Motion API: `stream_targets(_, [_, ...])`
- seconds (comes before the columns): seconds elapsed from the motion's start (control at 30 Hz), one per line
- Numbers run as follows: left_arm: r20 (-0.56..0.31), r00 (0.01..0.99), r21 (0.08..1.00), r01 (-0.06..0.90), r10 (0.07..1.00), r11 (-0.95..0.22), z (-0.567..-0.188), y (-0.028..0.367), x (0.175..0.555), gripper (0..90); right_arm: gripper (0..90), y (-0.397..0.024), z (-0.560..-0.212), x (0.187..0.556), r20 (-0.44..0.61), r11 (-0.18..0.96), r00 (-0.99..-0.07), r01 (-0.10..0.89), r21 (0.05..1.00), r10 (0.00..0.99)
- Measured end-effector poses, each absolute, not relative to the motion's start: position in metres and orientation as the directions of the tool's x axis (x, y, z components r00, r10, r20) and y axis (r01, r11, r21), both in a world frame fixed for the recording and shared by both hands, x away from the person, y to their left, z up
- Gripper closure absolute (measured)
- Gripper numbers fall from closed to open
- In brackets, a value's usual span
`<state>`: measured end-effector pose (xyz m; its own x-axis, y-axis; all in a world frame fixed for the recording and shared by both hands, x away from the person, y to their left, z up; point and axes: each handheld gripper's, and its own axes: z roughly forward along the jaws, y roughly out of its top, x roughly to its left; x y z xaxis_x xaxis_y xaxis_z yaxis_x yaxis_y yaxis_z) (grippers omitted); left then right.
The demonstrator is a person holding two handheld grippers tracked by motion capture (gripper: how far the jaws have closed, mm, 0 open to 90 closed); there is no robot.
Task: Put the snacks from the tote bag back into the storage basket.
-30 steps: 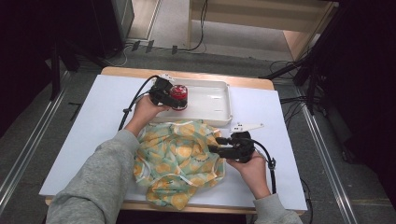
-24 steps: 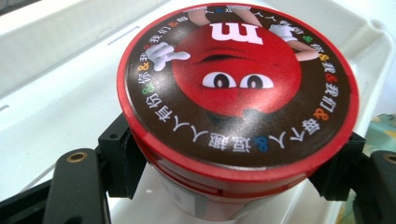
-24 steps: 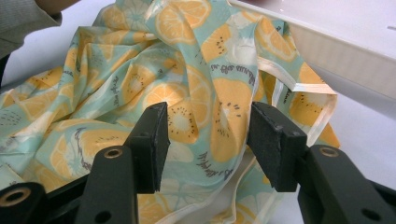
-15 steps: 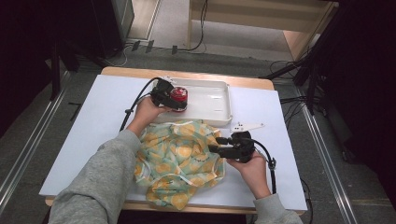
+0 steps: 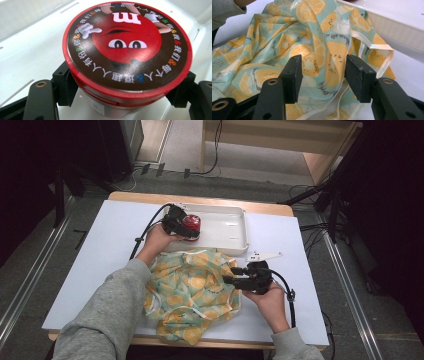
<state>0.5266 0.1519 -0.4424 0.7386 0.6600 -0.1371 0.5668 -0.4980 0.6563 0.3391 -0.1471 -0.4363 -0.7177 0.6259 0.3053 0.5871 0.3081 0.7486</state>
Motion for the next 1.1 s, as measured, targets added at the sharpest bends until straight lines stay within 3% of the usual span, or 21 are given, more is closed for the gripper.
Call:
stream_targets(0.13, [-0.159,0.743,0.649,0.575,0.65,-0.499,-0.442,0.152,0.526,25.8,49.2,-0.147,-0.436,0.339,0.305,0.308,-0.717,0.588,0.748,0.627])
stream_targets(0.57, [-0.101,0.764,0.628,0.545,0.637,-0.555,-0.441,0.149,0.522,25.0,49.2,-0.147,-0.436,0.339,0.303,0.309,-0.717,0.587,0.748,0.627])
stream_targets(0.7, [-0.093,0.755,0.623,0.552,0.649,-0.554,-0.442,0.147,0.521,19.9,49.2,-0.147,-0.436,0.339,0.304,0.309,-0.716,0.588,0.748,0.628])
stream_targets(0.87, [-0.148,0.736,0.617,0.591,0.661,-0.52,-0.44,0.151,0.522,17.6,49.2,-0.147,-0.436,0.339,0.304,0.31,-0.716,0.588,0.747,0.628])
stream_targets(1.1, [-0.138,0.738,0.632,0.58,0.661,-0.515,-0.432,0.154,0.516,18.0,49.2,-0.147,-0.436,0.339,0.299,0.313,-0.717,0.586,0.747,0.63])
